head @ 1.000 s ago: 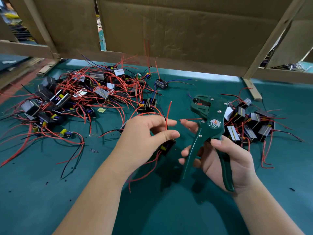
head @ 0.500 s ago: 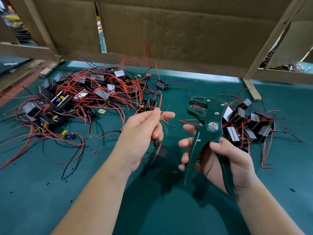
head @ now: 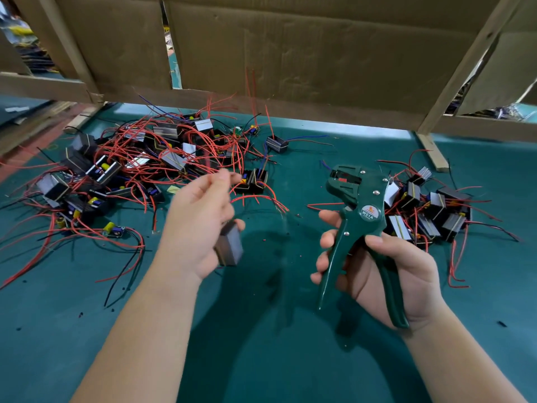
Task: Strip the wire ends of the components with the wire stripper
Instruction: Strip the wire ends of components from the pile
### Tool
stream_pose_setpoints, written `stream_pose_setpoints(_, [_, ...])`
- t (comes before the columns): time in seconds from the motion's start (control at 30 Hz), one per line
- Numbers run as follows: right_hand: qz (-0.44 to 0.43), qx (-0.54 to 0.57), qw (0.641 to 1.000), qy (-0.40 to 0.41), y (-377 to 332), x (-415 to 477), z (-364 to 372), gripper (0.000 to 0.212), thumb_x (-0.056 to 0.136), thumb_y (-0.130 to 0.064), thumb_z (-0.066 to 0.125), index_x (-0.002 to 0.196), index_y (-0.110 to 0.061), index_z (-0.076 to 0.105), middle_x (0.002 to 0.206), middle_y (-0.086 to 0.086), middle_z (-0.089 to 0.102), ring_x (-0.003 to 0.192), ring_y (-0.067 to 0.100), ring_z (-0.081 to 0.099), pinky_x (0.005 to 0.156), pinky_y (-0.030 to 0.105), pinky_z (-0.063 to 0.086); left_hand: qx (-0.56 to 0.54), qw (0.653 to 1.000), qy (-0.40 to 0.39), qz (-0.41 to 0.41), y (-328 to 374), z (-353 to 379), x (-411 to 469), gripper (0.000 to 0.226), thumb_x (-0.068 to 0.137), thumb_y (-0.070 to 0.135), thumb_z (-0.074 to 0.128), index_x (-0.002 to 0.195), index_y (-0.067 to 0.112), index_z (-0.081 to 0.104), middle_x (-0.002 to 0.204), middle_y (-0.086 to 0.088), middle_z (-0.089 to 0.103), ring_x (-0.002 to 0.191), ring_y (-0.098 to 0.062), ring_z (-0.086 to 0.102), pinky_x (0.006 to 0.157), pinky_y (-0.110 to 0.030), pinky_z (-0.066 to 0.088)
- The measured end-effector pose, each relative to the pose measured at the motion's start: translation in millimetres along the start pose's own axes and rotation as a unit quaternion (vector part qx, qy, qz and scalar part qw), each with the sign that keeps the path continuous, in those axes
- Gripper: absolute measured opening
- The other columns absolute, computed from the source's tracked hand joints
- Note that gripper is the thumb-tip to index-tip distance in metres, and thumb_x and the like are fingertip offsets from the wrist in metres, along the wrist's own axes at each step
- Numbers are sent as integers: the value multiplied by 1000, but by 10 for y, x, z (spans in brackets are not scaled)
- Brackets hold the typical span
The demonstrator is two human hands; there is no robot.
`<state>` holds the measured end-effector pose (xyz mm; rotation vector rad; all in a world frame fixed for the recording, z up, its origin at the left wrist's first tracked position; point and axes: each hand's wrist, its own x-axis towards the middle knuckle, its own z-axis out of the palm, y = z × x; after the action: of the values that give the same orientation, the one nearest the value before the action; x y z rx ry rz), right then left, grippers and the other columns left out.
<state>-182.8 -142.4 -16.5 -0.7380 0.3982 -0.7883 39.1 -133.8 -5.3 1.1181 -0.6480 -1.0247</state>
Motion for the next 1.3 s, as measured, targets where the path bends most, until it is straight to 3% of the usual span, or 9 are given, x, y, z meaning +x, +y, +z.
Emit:
stream_pose_setpoints(0.17, [3, 5, 1000, 0, -13, 2, -32, 70, 62, -22, 83, 124, 1, 60, 93, 19, 62, 77, 35, 64, 73, 49, 55, -23, 996, 79, -16, 72, -131, 81, 24, 101, 26, 49, 84, 15, 61, 50, 9, 26, 41, -5, 25, 41, -20, 41])
stream_pose_setpoints(0.37, [1, 3, 1000, -2, -2, 0, -37, 70, 61, -23, 83, 122, 1, 61, 93, 20, 62, 76, 36, 64, 72, 50, 55, 191, 977, -49, -82, -59, -59, 7, 24, 102, 25, 44, 84, 14, 55, 89, -8, 58, 39, -4, 29, 39, -22, 45])
stream_pose_setpoints(0.57, [-15, 3, 1000, 27, -2, 5, -62, 72, 54, -25, 85, 119, -1, 64, 100, 22, 66, 75, 35, 65, 70, 50, 55, 321, 946, 2, -34, -150, -29, 20, 24, 102, 26, 42, 87, 15, 58, 63, 1, 32, 52, -12, 31, 40, -22, 48])
stream_pose_setpoints(0.7, [-38, -12, 996, 83, 12, 37, -78, 62, 61, -23, 75, 118, -1, 62, 124, 20, 62, 74, 35, 65, 69, 49, 56, 315, 948, 38, -3, -165, -48, 72, 22, 101, 26, 43, 86, 20, 58, 66, -3, 36, 49, -8, 36, 40, -24, 49])
stream_pose_setpoints(0.83, [-50, -31, 987, 149, 25, 86, -94, 41, 72, -16, 48, 109, -4, 62, 103, 12, 66, 70, 37, 65, 66, 51, 57, 284, 959, 0, -1, -175, -20, 52, 22, 101, 24, 43, 86, 19, 58, 69, 4, 56, 40, -3, 43, 41, -26, 49])
stream_pose_setpoints(0.93, [-46, -44, 982, 176, 31, 122, -102, 43, 71, -16, 50, 110, -6, 61, 83, 13, 67, 70, 36, 66, 67, 48, 58, 272, 961, -42, -23, -184, 27, 3, 22, 102, 24, 43, 86, 16, 56, 87, 2, 65, 46, -4, 45, 43, -27, 49])
stream_pose_setpoints(1.0, [-58, -57, 977, 196, 34, 135, -117, 45, 70, -16, 51, 113, -8, 59, 81, 12, 67, 71, 35, 67, 67, 47, 58, 276, 960, -44, -24, -184, 38, -12, 23, 102, 25, 44, 84, 17, 57, 79, 3, 61, 50, -8, 42, 45, -28, 49])
stream_pose_setpoints(1.1, [-80, -73, 971, 213, 35, 142, -143, 42, 75, -10, 53, 116, -8, 56, 96, 10, 66, 71, 35, 68, 66, 49, 58, 269, 962, -38, -26, -176, 34, -11, 23, 102, 25, 44, 86, 17, 59, 62, 7, 46, 47, -9, 41, 44, -27, 49])
stream_pose_setpoints(1.3, [-51, -58, 988, 132, 27, 72, -119, 53, 70, -16, 59, 121, -3, 57, 113, 20, 65, 74, 36, 65, 68, 50, 56, 227, 972, -55, 1, -163, 74, -43, 19, 99, 20, 50, 85, 14, 61, 80, -3, 69, 40, 2, 47, 38, -23, 45])
